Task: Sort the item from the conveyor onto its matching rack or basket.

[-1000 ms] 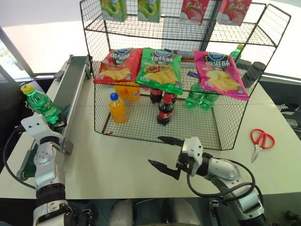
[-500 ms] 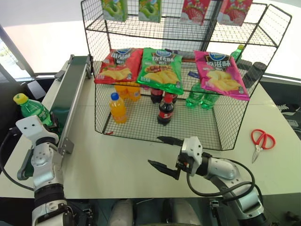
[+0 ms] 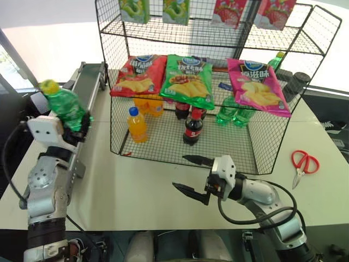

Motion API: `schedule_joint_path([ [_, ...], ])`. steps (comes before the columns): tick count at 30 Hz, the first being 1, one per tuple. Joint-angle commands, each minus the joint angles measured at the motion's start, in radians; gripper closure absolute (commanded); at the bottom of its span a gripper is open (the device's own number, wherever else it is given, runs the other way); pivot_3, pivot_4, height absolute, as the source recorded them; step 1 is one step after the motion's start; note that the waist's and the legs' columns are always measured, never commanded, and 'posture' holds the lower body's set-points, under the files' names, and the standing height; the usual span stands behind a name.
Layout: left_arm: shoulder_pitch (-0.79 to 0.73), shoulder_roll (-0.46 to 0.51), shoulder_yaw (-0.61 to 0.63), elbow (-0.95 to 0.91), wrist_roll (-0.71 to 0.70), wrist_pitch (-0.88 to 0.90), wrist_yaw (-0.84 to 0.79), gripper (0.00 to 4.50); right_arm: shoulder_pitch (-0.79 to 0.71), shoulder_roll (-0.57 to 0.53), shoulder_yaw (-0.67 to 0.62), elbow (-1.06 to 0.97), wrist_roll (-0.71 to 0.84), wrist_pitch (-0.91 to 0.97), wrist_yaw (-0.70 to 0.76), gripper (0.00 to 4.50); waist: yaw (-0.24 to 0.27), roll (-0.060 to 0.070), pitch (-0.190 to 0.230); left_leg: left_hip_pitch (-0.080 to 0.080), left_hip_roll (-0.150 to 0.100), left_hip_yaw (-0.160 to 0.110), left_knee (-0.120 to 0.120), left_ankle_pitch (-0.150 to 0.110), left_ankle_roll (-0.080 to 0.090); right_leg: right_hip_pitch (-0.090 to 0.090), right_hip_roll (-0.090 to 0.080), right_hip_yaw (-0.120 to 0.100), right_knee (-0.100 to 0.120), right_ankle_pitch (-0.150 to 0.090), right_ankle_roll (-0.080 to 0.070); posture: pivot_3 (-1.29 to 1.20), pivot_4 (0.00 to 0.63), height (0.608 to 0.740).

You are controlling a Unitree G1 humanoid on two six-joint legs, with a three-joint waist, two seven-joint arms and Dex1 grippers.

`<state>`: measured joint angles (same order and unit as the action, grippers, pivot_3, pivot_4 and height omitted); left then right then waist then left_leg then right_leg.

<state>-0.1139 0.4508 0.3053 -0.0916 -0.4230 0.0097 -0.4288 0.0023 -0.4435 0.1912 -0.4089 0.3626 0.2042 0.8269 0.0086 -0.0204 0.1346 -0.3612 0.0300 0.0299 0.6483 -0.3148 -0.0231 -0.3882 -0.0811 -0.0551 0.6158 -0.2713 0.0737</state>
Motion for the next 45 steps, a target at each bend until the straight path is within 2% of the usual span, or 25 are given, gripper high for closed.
schedule_joint_path([
  [1, 0.028, 0.021, -0.121, -0.106, -0.035, 0.042, -0.161, 1.82, -0.042, 0.0, -0.06, -0.044, 0.057, 0.033, -0.025, 0.0, 0.0, 0.001, 0.001, 0.0, 0.0, 0.0, 0.0, 0.0, 0.0, 0.0, 0.0, 0.0, 0.0, 0.0, 0.0, 0.0, 0.15, 0.74],
  [4, 0.027, 0.024, -0.219, -0.126, -0.033, 0.085, -0.252, 1.82, -0.058, -0.002, -0.076, -0.074, 0.084, 0.073, -0.039, 0.0, 0.018, 0.008, 0.003, 0.0, 0.0, -0.002, 0.0, 0.0, 0.0, 0.0, -0.001, -0.002, 0.0, -0.002, -0.003, 0.0, 0.15, 0.74],
  [8, -0.012, 0.014, -0.359, -0.08, 0.015, 0.086, -0.371, 1.82, -0.072, -0.008, -0.061, -0.118, 0.09, 0.127, -0.063, 0.0, 0.013, 0.007, 0.002, -0.005, -0.002, -0.001, 0.001, 0.0, 0.0, -0.002, -0.002, -0.001, -0.001, -0.002, -0.003, 0.0, 0.15, 0.74],
  [13, -0.095, -0.056, -0.447, -0.026, 0.031, 0.079, -0.435, 1.82, -0.059, -0.004, -0.04, -0.159, 0.078, 0.161, -0.101, 0.0, 0.003, 0.007, 0.002, -0.01, -0.001, -0.001, 0.002, 0.0, 0.0, -0.005, 0.002, -0.002, 0.0, 0.0, 0.001, 0.0, 0.15, 0.74],
  [26, -0.203, -0.105, -0.554, 0.095, 0.104, -0.048, -0.628, 1.82, -0.035, -0.002, -0.049, -0.157, 0.072, 0.173, -0.147, 0.0, 0.004, 0.007, 0.002, -0.009, 0.0, -0.002, 0.005, 0.0, 0.001, -0.004, 0.012, -0.002, 0.001, 0.0, 0.001, 0.0, 0.15, 0.74],
  [36, -0.221, -0.13, -0.561, 0.121, 0.126, -0.098, -0.657, 1.82, -0.033, 0.02, -0.058, -0.139, 0.116, 0.183, -0.141, 0.0, 0.004, 0.007, 0.002, -0.009, 0.002, -0.003, 0.005, 0.0, 0.001, -0.004, 0.015, -0.001, 0.001, 0.0, 0.001, 0.0, 0.15, 0.74],
  [39, -0.219, -0.135, -0.562, 0.121, 0.131, -0.101, -0.654, 1.82, -0.033, 0.019, -0.058, -0.137, 0.125, 0.188, -0.139, 0.81, 0.004, 0.007, 0.002, -0.009, 0.002, -0.003, 0.005, 0.0, 0.001, -0.004, 0.015, -0.001, 0.001, 0.0, 0.001, 0.0, 0.15, 0.74],
  [40, -0.219, -0.137, -0.563, 0.12, 0.133, -0.103, -0.652, 1.82, -0.038, 0.02, -0.06, -0.133, 0.126, 0.19, -0.138, 1.31, 0.004, 0.007, 0.002, -0.009, 0.002, -0.003, 0.005, 0.0, 0.001, -0.004, 0.015, -0.001, 0.001, 0.0, 0.001, 0.0, 0.15, 0.74],
  [41, -0.22, -0.14, -0.563, 0.12, 0.135, -0.104, -0.651, 1.82, -0.041, 0.021, -0.061, -0.127, 0.126, 0.191, -0.136, 1.48, 0.004, 0.007, 0.002, -0.009, 0.002, -0.003, 0.005, 0.0, 0.001, -0.004, 0.015, -0.001, 0.001, 0.0, 0.001, 0.0, 0.15, 0.74],
  [44, -0.223, -0.146, -0.564, 0.117, 0.129, -0.091, -0.656, 1.82, -0.039, 0.024, -0.057, -0.109, 0.112, 0.176, -0.131, 1.48, 0.004, 0.007, 0.002, -0.009, 0.002, -0.003, 0.005, 0.0, 0.001, -0.004, 0.015, -0.001, 0.001, 0.0, 0.001, 0.0, 0.15, 0.74],
  [45, -0.223, -0.147, -0.563, 0.118, 0.128, -0.086, -0.658, 1.32, -0.038, 0.026, -0.055, -0.102, 0.103, 0.167, -0.131, 1.48, 0.004, 0.007, 0.002, -0.009, 0.002, -0.003, 0.005, 0.0, 0.001, -0.004, 0.015, -0.001, 0.001, 0.0, 0.001, 0.0, 0.15, 0.74],
])
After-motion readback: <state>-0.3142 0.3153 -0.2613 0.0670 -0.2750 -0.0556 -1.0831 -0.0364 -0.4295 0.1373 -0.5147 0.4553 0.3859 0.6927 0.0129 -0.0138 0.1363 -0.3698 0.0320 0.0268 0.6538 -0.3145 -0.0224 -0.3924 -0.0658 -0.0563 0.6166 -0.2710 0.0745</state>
